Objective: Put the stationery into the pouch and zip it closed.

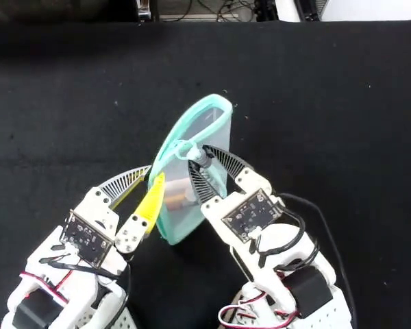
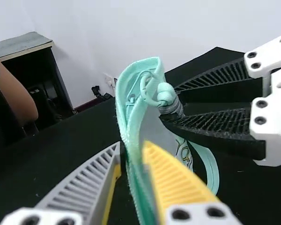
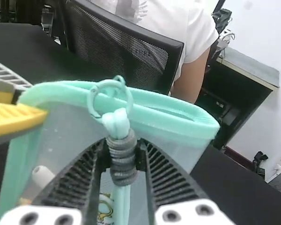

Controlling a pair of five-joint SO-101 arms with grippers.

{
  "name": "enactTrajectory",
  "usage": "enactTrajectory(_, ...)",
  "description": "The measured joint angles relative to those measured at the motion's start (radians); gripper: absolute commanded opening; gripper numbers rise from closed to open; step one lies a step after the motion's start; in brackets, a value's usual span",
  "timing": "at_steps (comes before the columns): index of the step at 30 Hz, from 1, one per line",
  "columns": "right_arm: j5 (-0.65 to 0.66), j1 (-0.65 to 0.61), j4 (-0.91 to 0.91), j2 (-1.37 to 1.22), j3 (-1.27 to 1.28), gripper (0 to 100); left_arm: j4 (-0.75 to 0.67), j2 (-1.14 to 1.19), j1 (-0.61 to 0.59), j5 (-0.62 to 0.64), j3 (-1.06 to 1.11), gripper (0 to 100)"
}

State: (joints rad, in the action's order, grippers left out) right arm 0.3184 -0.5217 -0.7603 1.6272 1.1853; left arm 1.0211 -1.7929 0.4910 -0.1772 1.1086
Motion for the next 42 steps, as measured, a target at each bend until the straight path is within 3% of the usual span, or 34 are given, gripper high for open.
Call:
enactTrajectory(4, 0.0, 0.0, -0.02, 0.0, 0.0, 1.2, -0.002, 0.0, -0.009, 0.064, 0.0, 18)
enactTrajectory(10, 0.0, 0.0, -0.026, -0.002, 0.0, 1.2, -0.124, 0.0, -0.087, 0.077, 0.084, 18)
enactTrajectory(18, -0.002, -0.003, -0.026, 0.006, 0.0, 1.3, -0.141, 0.0, -0.084, 0.081, 0.106, 3)
enactTrajectory(26, -0.011, -0.023, -0.031, 0.009, 0.0, 1.7, -0.141, 0.002, -0.08, 0.083, 0.106, 3)
enactTrajectory(33, -0.008, -0.058, -0.178, 0.106, -0.043, 21.6, -0.14, 0.002, -0.078, 0.083, 0.106, 3)
enactTrajectory(42, -0.008, -0.058, -0.336, 0.133, -0.176, 21.5, -0.14, 0.002, -0.08, 0.083, 0.106, 3)
